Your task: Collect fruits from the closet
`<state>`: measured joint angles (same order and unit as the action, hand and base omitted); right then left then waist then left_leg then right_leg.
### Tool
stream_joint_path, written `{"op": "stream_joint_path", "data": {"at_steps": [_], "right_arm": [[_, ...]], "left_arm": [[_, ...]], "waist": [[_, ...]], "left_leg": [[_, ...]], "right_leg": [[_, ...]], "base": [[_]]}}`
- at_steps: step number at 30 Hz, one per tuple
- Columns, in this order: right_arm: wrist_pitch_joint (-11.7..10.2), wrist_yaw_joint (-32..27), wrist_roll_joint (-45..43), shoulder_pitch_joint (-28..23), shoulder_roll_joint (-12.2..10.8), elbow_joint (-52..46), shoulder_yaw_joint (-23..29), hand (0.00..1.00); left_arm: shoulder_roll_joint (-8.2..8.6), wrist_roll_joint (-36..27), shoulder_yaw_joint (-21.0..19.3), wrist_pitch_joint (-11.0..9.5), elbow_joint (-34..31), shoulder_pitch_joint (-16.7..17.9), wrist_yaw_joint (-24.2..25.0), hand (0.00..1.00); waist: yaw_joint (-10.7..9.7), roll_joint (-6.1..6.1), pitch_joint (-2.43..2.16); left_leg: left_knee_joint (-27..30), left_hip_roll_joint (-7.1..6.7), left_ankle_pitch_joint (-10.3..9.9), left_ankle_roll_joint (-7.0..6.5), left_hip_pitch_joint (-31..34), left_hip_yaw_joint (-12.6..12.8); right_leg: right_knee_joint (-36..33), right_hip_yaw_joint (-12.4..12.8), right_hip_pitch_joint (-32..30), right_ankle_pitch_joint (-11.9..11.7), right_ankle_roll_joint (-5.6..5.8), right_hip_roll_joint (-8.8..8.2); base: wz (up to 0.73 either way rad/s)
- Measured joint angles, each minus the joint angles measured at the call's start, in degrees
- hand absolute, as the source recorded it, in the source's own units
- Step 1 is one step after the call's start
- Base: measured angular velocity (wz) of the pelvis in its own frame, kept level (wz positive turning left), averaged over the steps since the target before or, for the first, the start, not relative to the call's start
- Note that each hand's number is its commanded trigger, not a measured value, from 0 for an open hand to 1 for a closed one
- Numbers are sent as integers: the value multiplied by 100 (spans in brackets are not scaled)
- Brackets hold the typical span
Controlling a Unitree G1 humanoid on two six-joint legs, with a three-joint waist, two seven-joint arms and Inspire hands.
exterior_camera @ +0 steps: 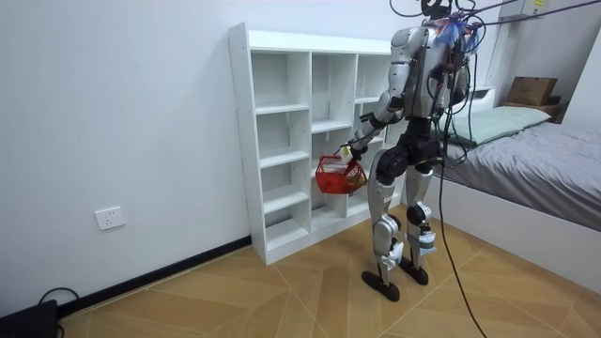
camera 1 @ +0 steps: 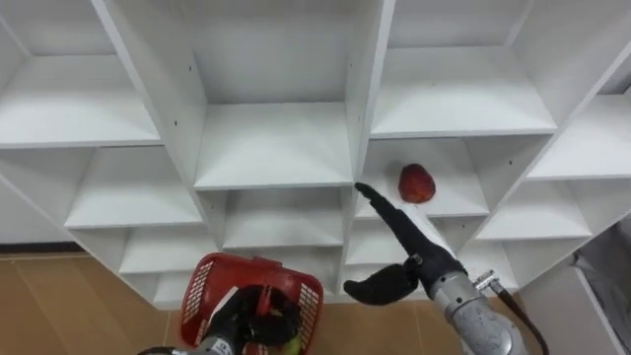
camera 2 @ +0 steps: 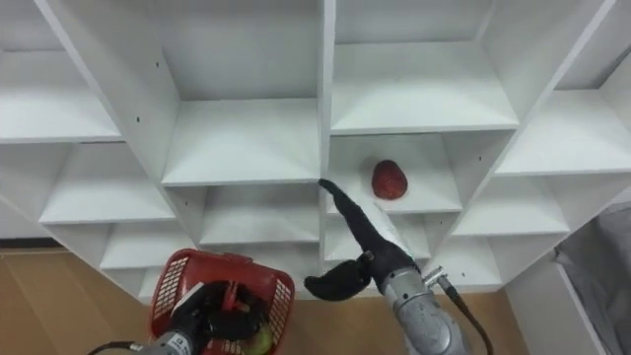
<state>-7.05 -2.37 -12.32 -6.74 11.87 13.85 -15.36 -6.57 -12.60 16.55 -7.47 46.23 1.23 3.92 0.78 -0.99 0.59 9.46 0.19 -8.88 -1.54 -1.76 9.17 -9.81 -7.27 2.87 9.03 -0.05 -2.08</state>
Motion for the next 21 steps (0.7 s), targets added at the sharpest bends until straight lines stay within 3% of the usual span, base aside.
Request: {"op": "stream_joint_path", "data": {"at_steps": [3,10,21], "right_arm": [[-19,-297,112,-74,-109,0,116,0],[-192,-742,298,-155,-115,98,191,0],[-194,-1249,327,-266,-112,167,414,0]], "left_arm": [[-62,-79,-9,-3,-200,98,-65,100],[-70,-150,-18,-10,-233,120,-130,100],[-108,-213,-85,-6,-349,317,-256,100]], "waist": [[-81,1,-3],[-163,-4,-1],[-268,-66,18]], "left_leg": [[0,4,-7,10,-22,1],[-7,1,-22,16,-77,24],[-2,0,-53,20,-77,23]], "right_leg": [[9,20,13,1,-3,21],[5,76,17,1,-4,27],[4,67,13,23,1,26]], "base": [[-1],[-3],[0]]}}
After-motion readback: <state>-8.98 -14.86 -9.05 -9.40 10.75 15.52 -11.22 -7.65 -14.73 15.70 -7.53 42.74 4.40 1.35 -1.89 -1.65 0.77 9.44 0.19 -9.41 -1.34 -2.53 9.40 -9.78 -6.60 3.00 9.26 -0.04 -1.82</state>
